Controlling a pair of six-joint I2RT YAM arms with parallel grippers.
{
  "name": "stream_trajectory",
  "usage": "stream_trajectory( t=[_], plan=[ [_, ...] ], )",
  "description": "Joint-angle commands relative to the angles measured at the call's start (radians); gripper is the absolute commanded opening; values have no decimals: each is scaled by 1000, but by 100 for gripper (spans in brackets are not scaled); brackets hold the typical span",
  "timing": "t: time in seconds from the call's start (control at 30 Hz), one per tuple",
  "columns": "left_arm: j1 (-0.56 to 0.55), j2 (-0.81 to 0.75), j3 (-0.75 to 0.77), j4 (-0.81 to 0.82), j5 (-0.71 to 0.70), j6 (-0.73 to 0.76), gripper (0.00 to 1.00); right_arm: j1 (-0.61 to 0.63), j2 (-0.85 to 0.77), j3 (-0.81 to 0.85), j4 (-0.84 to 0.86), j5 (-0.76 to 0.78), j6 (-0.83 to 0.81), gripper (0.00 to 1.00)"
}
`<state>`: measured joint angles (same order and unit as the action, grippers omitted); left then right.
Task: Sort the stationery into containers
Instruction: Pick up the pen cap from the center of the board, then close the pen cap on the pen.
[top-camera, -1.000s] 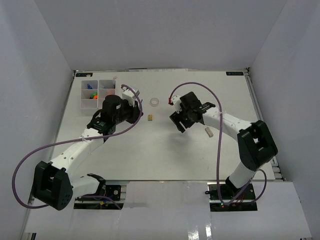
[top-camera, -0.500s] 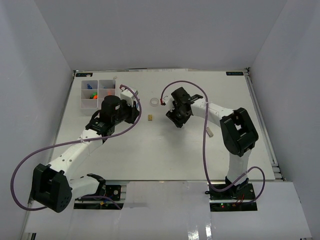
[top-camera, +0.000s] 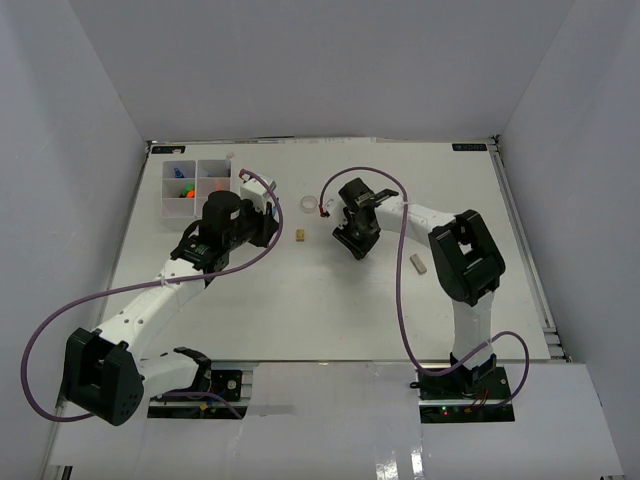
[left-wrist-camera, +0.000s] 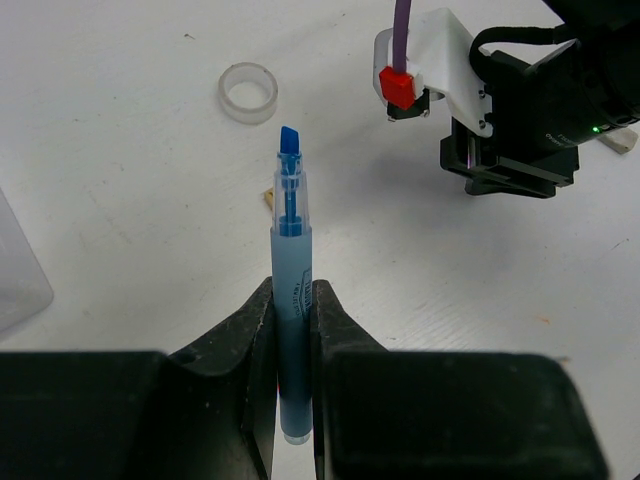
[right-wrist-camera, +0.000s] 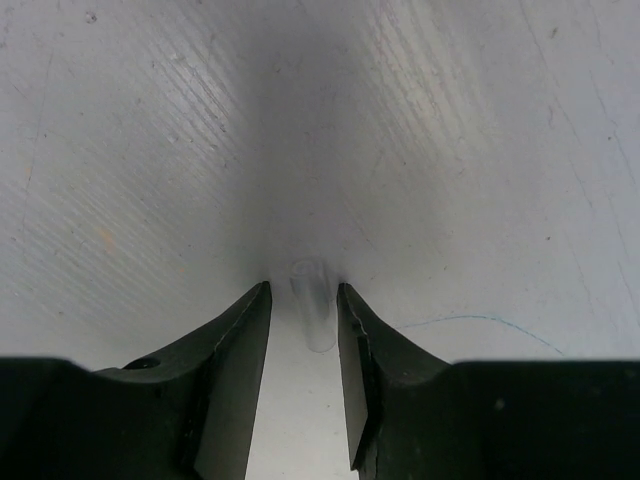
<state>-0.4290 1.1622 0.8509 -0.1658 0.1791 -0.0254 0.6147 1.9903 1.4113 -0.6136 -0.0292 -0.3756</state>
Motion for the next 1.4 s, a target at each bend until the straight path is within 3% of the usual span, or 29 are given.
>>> stream_trajectory(
  t=[0.0,0.17,0.4,0.67,0.8,1.0,1.13,1.37],
  plan=[
    [-1,-32,4,-5,7,7,0,5,22,41,-31,14,-13,39],
    [-1,-35,4,-6,8,8,0,10,31,41,-34,25,-5,36],
    [-1,-41,2,2,29,4,0,14,-5,34,-35,0,23,18],
    [-1,-105,-30,78,127,-14,0,33,-267,-35,99,-167,154,11],
    [-1,-176,-84,153,195,-30,0,33,-485,-118,376,-225,297,11],
    [-1,-295,-180,305,315,-77,0,42,-645,-221,713,-304,484,11],
    [-1,-311,-202,353,374,-97,0,59,-691,-296,1015,-360,616,12],
    [-1,-303,-225,431,460,-131,0,102,-683,-362,1328,-419,716,13]
  ],
)
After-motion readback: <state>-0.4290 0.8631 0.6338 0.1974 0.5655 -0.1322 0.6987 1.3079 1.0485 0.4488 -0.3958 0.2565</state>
